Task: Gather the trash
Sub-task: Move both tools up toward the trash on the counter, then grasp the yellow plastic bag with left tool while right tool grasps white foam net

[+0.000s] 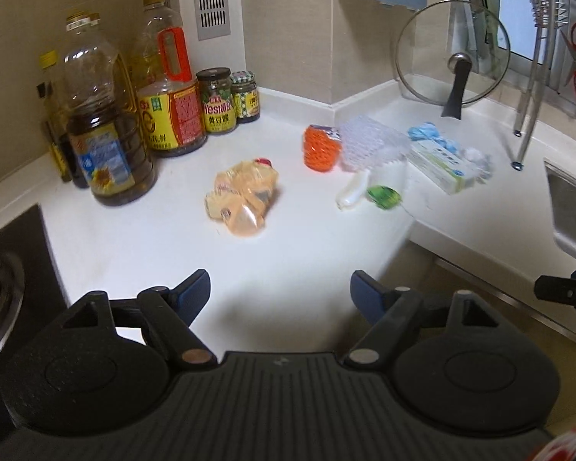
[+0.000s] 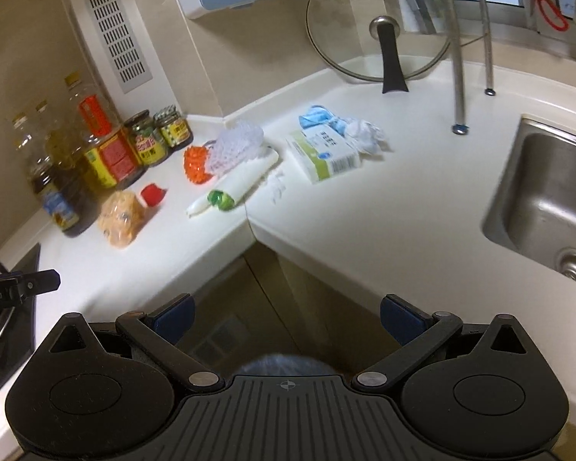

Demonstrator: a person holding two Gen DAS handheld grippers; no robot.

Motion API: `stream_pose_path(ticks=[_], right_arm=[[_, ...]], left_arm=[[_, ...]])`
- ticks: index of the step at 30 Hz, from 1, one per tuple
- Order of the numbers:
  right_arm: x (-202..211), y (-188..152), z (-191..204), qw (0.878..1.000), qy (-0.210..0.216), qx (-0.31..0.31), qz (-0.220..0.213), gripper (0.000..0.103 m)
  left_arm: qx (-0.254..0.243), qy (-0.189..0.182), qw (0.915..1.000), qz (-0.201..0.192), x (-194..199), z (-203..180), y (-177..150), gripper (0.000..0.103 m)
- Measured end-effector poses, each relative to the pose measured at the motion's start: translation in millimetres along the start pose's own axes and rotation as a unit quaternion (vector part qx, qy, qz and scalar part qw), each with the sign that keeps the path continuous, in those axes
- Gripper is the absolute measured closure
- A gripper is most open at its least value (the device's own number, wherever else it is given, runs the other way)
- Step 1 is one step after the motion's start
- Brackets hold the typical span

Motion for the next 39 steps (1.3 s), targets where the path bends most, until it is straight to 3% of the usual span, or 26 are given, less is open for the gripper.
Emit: stream_pose_path(ticks=[15, 25, 33, 34, 39], right_arm=[[-80, 39, 30, 1.000, -0.019, -0.006, -0.001, 0.000], [-106, 49, 34, 0.999, -0.034, -0.015, 0.005, 0.000], [-121, 59, 43, 1.000, -0.027, -0.009, 0.001, 0.000], [-122, 61, 44, 1.000, -0.025, -0.007, 0.000, 0.000], [-134, 71, 52, 1.000, -0.014, 0.006, -0.009, 0.001]], left_arm=[[-0.041, -0.010, 0.9991, 0.005, -127, 45, 49, 0.027], [-0.059, -0.021, 0.9979, 0.013, -169, 49, 53, 0.028], [-0.070, -0.031, 0.9971, 0.005, -176, 50, 55, 0.048], [-0.073, -0.031, 0.9969, 0.002, -176, 50, 56, 0.055], [-0.089, -0.022, 0.9956, -0.020, -171, 51, 63, 0.065]])
Point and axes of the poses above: each gripper's, at about its wrist camera, not at the fingertips, and x roughly against the way its jaws point, z to its left, y to its top, the point moved 4 cm from there along -x, roughly the way its jaws point, and after that the axes turned 7 degrees about -x, right-handed, at the moved point
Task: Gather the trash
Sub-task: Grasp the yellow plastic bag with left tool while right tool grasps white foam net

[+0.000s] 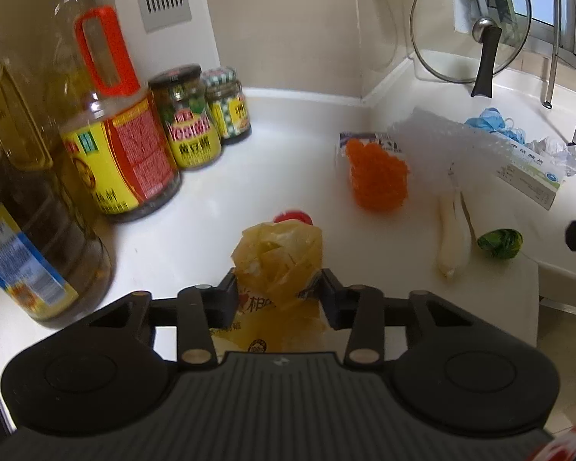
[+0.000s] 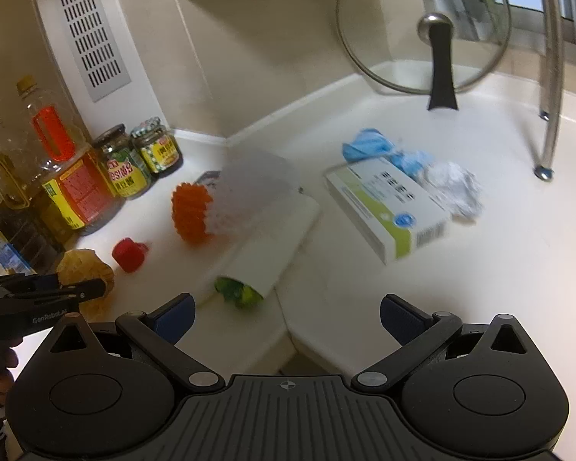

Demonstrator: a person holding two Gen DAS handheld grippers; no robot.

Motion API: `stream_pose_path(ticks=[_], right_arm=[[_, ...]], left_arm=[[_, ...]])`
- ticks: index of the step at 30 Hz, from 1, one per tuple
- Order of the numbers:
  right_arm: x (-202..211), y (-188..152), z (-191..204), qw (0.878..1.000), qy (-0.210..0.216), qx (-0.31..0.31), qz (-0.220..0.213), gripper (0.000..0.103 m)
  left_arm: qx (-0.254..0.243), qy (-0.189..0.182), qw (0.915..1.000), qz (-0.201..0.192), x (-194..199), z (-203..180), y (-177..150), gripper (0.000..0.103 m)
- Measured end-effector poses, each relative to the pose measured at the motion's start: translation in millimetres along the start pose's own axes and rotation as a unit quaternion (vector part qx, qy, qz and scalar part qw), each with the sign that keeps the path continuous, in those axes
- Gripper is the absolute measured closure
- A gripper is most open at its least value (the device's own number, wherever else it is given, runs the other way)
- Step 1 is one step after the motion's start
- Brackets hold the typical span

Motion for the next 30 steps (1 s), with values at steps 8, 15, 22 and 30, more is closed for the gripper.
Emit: stream_pose_path(ticks=[8, 15, 22, 30], right_arm=[[-26, 28, 7, 0.999, 0.026, 0.014, -0.020, 0.014], [-57, 55, 10, 0.998, 0.023, 0.022, -0.046, 0.028], [-85, 62, 6, 0.999, 0.006, 0.015, -0.036, 0.046], [-94, 61, 2, 0.999, 0.000, 0.012, -0.031, 0.090]], left_arm=[[0.013, 0.016, 0.9994, -0.028, 4, 16, 26, 0.066], [0.030, 0.023, 0.9989, -0.028, -8, 23, 48, 0.066], [0.037, 0.011, 0.9989, -0.025, -16, 21, 57, 0.066], [0.034, 0.000, 0.9992, -0.023, -23, 14, 62, 0.066]])
Point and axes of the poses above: each gripper's, at about its wrist camera, not at the fingertips, and x roughly against the way its jaws point, z to its left, y to its top, the point moved 4 cm from there along -x, roughly the way its jaws point, and after that the axes turned 7 degrees about -x, right-handed, at the moved point
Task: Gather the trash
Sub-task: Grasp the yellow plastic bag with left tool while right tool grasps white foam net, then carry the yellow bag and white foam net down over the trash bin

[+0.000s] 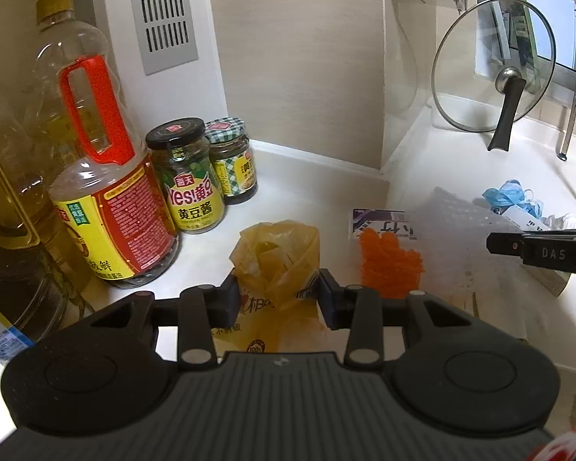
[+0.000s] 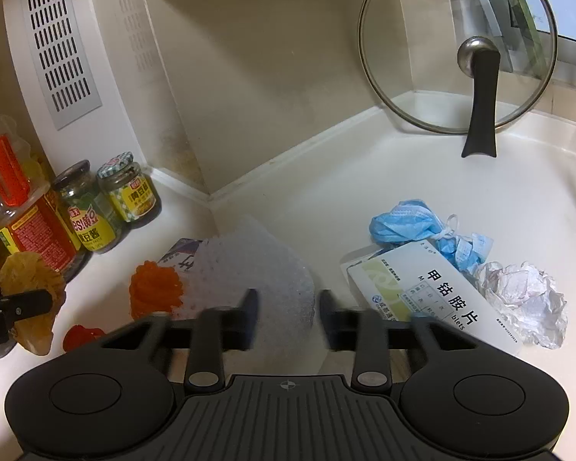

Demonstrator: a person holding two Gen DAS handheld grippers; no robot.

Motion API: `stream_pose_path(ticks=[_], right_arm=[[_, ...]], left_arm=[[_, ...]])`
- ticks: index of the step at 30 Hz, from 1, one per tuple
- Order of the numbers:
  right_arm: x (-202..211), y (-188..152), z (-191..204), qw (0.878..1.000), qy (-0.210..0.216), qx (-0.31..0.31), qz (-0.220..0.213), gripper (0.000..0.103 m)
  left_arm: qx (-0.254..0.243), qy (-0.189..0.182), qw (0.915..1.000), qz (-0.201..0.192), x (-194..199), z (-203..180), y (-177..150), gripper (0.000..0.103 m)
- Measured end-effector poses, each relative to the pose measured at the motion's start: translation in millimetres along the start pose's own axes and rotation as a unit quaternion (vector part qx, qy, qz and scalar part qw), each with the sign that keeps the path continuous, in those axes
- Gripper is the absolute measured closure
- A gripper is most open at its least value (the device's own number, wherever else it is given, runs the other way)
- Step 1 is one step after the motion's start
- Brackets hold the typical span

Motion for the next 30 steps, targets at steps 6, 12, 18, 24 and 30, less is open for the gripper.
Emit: stream_pose_path(ticks=[6, 12, 18, 24, 30], right_arm=[[20, 10, 4, 0.999, 0.018, -0.007, -0.035, 0.097], [57, 25, 15, 0.996, 0.042, 0.000, -0.079, 0.097], [101, 28, 21, 0.992, 0.078, 0.009, -0.100, 0.097], [152, 15, 11, 0.989, 0.115, 0.013, -0.097, 0.097], [200, -12, -7, 0.987, 0.143, 0.015, -0.078, 0.097]], left_arm=[[-0.001, -0.003, 1.0000, -0.007, 5, -6, 4, 0.066], [0.000, -0.001, 0.9998, -0.018, 21, -16, 9, 0.066], [0.006, 0.013, 0.9995, -0.028, 52, -30, 8, 0.066], [0.023, 0.023, 0.9989, -0.033, 94, -52, -1, 0.066], [0.041, 0.027, 0.9983, -0.030, 140, -83, -23, 0.066]])
Point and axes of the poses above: each gripper's, at about its wrist camera, not at the fingertips, and x roughly against the way its jaws point, z to its left, y to its top, the point moved 4 cm from there along -x, roughly the way its jaws point, and after that the axes turned 7 degrees about -x, right-handed, at the moved point
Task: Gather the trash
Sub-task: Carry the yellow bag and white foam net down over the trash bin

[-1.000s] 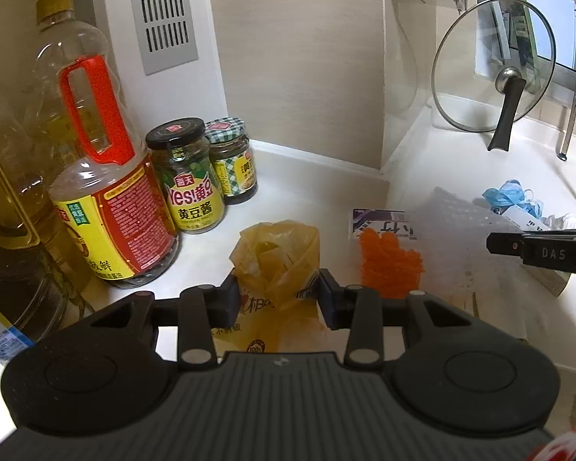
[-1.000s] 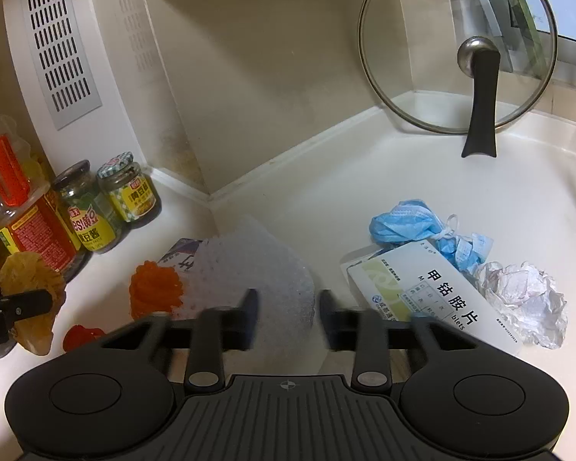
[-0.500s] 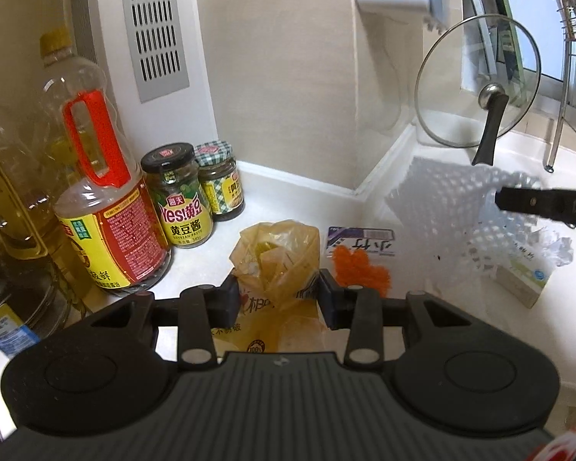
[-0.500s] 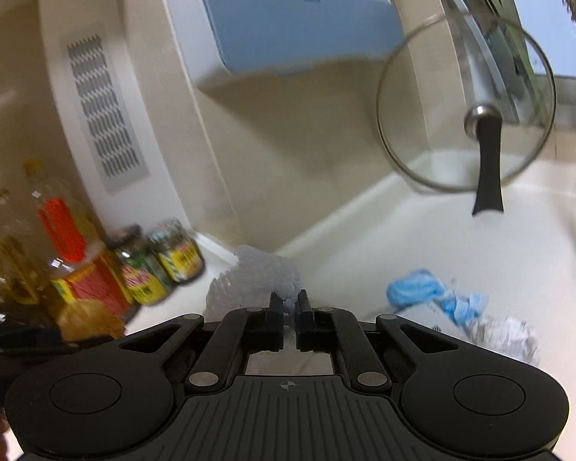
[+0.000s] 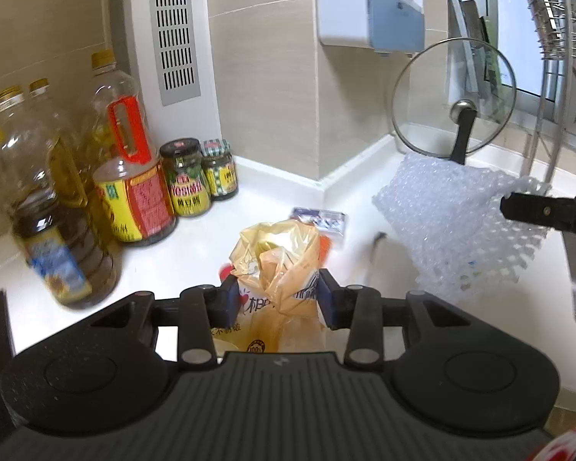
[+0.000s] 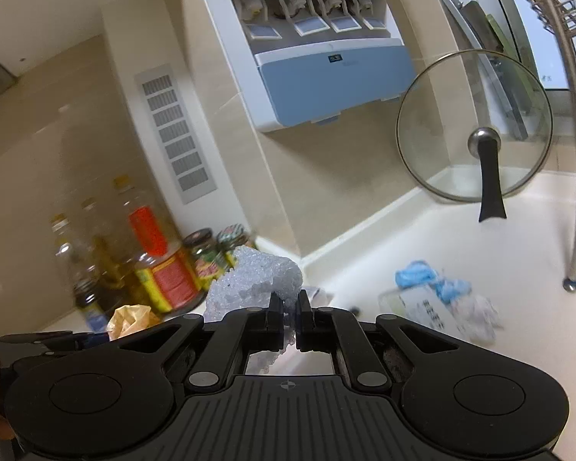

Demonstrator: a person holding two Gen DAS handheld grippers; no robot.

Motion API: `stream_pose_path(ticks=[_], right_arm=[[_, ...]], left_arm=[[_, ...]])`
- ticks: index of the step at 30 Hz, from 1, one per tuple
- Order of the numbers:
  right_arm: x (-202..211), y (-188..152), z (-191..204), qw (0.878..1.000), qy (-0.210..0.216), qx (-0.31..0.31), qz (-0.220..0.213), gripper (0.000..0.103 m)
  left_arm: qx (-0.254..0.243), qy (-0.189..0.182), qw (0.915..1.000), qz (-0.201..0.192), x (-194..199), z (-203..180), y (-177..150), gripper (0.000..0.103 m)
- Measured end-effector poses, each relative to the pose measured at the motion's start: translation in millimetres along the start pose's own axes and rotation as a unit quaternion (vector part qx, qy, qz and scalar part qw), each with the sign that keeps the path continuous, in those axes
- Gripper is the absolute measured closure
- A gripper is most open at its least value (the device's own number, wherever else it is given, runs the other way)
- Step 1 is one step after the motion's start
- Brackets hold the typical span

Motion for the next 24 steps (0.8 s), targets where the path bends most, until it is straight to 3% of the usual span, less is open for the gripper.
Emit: stream_pose_path(ticks=[12, 24], right_arm=[[64, -71, -5, 0.996, 0.016, 0.024, 0.090, 0.097], [57, -166, -28, 0.975, -0.011, 0.083, 0.206, 0.097]], left_arm=[[0.026, 0.011, 0.9985, 0.046, 69, -59, -76, 0.066], [0.048, -0.009, 0.9897, 0.134, 65, -98, -176, 0.066]])
Point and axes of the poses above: each gripper's, at about its wrist camera, not at the fingertips, and x roughly against the way its jaws point, z to its left, y to its top, the point moved 4 cm from there along -x, roughly the way its jaws point, and after that the axes turned 7 degrees about -x, right-handed, at the moved point
